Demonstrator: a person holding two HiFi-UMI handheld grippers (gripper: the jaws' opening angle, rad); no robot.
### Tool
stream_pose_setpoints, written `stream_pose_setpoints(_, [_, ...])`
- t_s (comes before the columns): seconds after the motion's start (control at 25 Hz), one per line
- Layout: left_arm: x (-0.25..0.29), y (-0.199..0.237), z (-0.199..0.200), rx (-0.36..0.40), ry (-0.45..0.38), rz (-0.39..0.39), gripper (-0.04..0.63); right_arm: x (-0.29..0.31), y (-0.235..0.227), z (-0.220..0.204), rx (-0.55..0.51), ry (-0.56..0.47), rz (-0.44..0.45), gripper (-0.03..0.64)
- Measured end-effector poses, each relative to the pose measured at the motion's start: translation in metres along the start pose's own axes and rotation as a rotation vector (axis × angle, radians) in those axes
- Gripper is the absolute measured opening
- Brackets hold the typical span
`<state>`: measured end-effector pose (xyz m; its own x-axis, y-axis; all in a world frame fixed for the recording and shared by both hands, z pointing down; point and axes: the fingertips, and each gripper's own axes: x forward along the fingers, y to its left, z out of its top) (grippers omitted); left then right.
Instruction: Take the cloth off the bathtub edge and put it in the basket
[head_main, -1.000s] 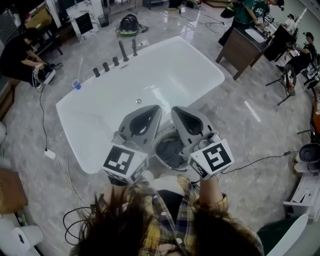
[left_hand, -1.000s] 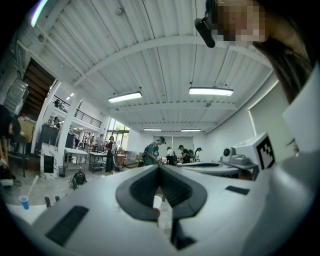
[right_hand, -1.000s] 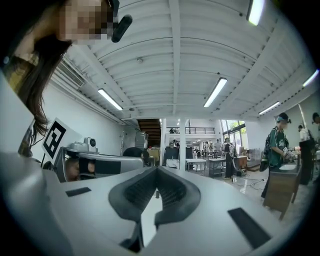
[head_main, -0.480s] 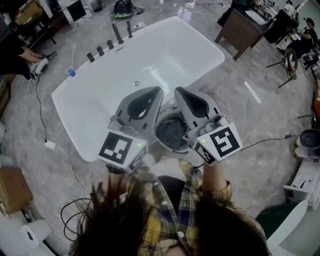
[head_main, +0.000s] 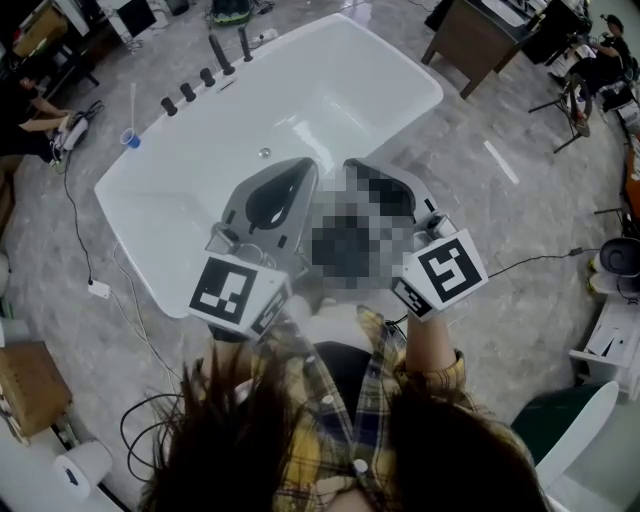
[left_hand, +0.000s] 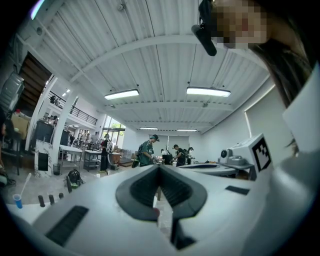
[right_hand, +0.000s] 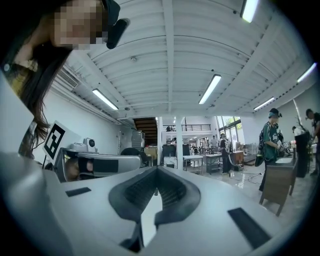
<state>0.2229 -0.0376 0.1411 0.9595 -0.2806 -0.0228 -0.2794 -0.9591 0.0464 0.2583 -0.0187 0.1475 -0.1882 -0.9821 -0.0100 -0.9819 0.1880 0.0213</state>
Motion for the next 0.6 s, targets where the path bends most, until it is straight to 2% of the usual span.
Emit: stream_pose_setpoints(0.6, [-0.0024, 0.0038, -0.0023, -0.002, 0.011, 0.001, 0.018, 0.0042, 0.003, -0.0032, -0.001, 0.008, 0.007, 0.015])
